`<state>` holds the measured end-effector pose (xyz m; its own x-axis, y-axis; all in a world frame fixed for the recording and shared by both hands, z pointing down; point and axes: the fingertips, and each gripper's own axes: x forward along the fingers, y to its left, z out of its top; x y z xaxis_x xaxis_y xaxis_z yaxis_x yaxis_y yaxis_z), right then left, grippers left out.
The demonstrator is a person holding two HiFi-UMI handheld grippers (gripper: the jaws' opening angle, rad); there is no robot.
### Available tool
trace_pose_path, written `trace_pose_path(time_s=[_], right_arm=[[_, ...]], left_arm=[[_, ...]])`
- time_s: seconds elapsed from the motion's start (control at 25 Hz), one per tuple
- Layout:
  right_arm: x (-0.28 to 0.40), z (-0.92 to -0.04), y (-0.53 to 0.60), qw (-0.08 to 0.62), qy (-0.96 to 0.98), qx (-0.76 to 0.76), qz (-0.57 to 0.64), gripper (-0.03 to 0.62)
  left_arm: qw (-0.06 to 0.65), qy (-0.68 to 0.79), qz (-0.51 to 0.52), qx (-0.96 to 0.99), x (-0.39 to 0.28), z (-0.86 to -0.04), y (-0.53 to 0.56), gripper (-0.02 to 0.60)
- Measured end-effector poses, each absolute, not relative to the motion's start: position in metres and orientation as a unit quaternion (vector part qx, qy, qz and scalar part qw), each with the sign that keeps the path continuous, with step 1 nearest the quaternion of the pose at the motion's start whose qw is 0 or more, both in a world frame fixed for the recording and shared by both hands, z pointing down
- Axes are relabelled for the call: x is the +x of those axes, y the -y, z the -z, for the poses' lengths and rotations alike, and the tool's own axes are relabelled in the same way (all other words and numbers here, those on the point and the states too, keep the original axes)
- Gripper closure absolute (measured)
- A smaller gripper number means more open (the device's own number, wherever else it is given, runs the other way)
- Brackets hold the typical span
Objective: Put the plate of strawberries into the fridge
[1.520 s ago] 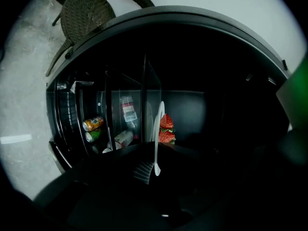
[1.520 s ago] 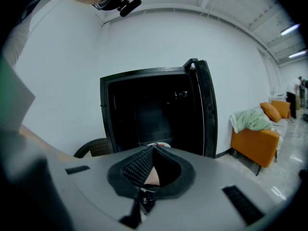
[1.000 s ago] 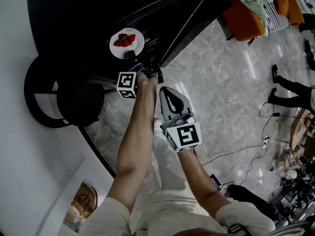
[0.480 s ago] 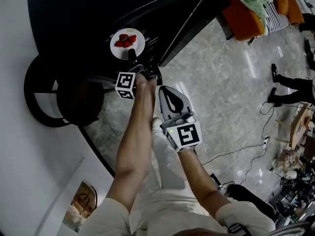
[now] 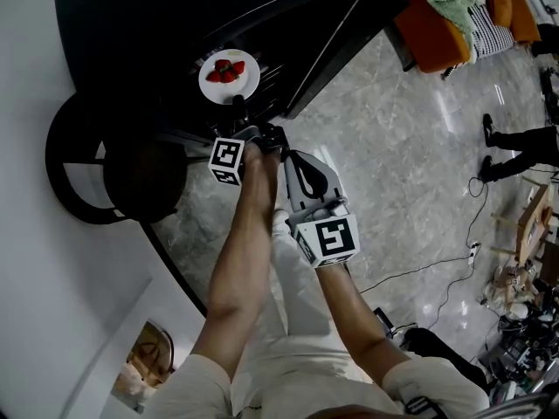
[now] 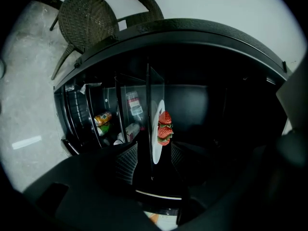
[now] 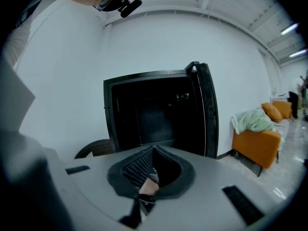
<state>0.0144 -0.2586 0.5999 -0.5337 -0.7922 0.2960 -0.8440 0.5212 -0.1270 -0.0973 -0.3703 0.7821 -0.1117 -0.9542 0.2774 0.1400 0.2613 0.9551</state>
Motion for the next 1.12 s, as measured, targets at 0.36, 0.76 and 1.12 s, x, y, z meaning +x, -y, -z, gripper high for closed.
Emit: trace_pose_path(time_s=[0.36,0.76,1.12], right_arm=[[0.014,-0.592,0.253,0.087,0.864,0.477,-0.133,0.591],[0.013,-0.585,0.247,0.088,0.860,0.484,-0.133,0.591],[0.003,-0.568,0.248,0.082,0.862,0.483,-0.131,0.591]], left_arm=[[0.552,0.553,0.495,0.379,-0.098,-0.768,0.350,0.505],[0.547,0.521,0.503,0.420,-0.099,-0.724,0.329,0.580],[0.526,0.515,0.467,0.491,-0.109,-0.682,0.317,0.581]])
